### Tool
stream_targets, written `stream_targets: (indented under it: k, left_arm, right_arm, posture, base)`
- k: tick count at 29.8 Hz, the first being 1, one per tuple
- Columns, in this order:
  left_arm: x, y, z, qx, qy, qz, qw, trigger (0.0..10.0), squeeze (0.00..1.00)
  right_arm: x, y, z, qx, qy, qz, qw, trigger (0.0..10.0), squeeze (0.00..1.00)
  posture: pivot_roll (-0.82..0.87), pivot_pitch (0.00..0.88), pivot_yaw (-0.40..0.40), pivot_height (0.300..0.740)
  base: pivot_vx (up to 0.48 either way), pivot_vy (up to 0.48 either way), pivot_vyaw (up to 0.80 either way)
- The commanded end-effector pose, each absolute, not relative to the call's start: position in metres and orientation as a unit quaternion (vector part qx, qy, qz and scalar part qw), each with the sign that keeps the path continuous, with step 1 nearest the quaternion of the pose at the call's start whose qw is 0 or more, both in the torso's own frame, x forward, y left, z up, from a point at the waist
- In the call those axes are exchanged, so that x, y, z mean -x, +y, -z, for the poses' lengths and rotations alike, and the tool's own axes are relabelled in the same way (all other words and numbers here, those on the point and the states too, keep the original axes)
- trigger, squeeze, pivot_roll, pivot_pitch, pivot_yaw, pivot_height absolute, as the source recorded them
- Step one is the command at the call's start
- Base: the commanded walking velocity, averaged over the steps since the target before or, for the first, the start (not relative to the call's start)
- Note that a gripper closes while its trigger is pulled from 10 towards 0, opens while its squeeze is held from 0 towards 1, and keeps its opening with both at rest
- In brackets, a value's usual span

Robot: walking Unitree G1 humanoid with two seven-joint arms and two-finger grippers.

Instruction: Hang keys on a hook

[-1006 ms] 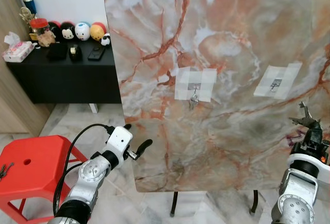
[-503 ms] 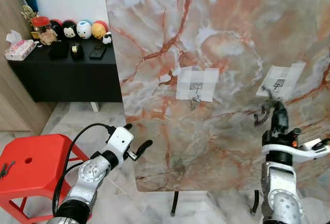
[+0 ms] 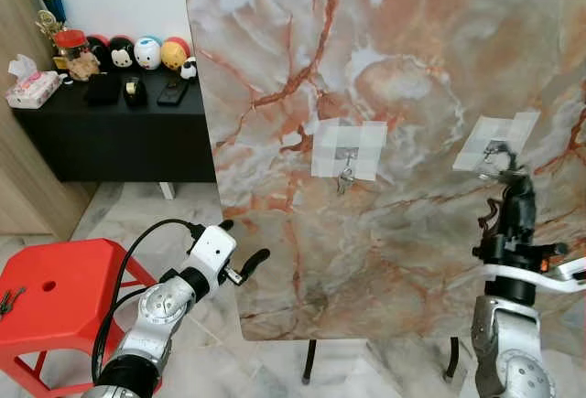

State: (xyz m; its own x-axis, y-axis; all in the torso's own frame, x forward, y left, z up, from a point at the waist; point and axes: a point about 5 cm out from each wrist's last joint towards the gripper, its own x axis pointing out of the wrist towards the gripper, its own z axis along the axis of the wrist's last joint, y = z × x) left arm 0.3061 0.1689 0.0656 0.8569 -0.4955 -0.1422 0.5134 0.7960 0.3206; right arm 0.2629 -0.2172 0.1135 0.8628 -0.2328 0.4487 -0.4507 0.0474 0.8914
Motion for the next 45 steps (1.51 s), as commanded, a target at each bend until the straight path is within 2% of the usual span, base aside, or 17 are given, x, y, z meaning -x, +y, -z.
stream_targets:
  k: [1, 3, 5, 9, 11, 23, 28, 31, 45]
  left_arm:
    - [-0.308, 0.169, -0.068, -0.193, 0.022, 0.270, 0.943, 10.0, 0.94]
    - [-0.308, 0.169, -0.068, -0.194, 0.022, 0.270, 0.943, 10.0, 0.95]
    - [-0.308, 0.169, -0.068, -0.194, 0.021, 0.270, 0.943, 10.0, 0.94]
    - [-0.308, 0.170, -0.068, -0.194, 0.020, 0.270, 0.943, 10.0, 0.94]
    - [-0.308, 0.170, -0.068, -0.194, 0.020, 0.270, 0.943, 10.0, 0.94]
    - [-0.308, 0.168, -0.068, -0.193, 0.019, 0.269, 0.943, 10.0, 0.95]
    - [-0.307, 0.169, -0.067, -0.193, 0.019, 0.268, 0.944, 10.0, 0.95]
    - [-0.307, 0.169, -0.067, -0.193, 0.019, 0.268, 0.944, 10.0, 0.95]
    - [-0.307, 0.169, -0.067, -0.194, 0.022, 0.271, 0.943, 10.0, 0.95]
  right_arm:
    - [-0.267, -0.221, -0.106, -0.666, -0.242, -0.028, 0.705, 10.0, 0.00]
    - [-0.269, -0.224, -0.103, -0.642, -0.233, 0.004, 0.731, 10.0, 0.00]
    - [-0.270, -0.225, -0.105, -0.628, -0.233, 0.002, 0.742, 10.0, 0.00]
    - [-0.276, -0.224, -0.110, -0.541, -0.202, 0.040, 0.815, 10.0, 0.00]
    - [-0.277, -0.221, -0.114, -0.518, -0.200, 0.048, 0.830, 10.0, 0.00]
    - [-0.280, -0.210, -0.131, -0.433, -0.214, 0.022, 0.875, 10.0, 0.00]
    - [-0.283, -0.219, -0.130, -0.350, -0.204, 0.087, 0.910, 10.0, 0.00]
    - [-0.283, -0.219, -0.132, -0.320, -0.205, 0.092, 0.921, 10.0, 0.00]
    - [-0.286, -0.220, -0.128, -0.254, -0.178, 0.140, 0.940, 10.0, 0.00]
  posture:
    - [0.03, 0.000, -0.061, 0.740]
    - [0.02, 0.000, -0.060, 0.740]
    - [0.03, 0.000, -0.062, 0.740]
    - [0.03, 0.000, -0.062, 0.740]
    - [0.03, 0.000, -0.062, 0.740]
    - [0.03, 0.000, -0.063, 0.740]
    - [0.03, 0.000, -0.062, 0.740]
    - [0.03, 0.000, -0.061, 0.740]
    - [0.03, 0.000, -0.061, 0.740]
  base:
    - [0.000, 0.000, 0.00]
    - [0.000, 0.000, 0.00]
    - [0.000, 0.000, 0.00]
    - [0.000, 0.000, 0.00]
    - [0.000, 0.000, 0.00]
    - [0.000, 0.000, 0.00]
    - [0.000, 0.000, 0.00]
    - [0.000, 0.000, 0.00]
    - [0.000, 0.000, 0.00]
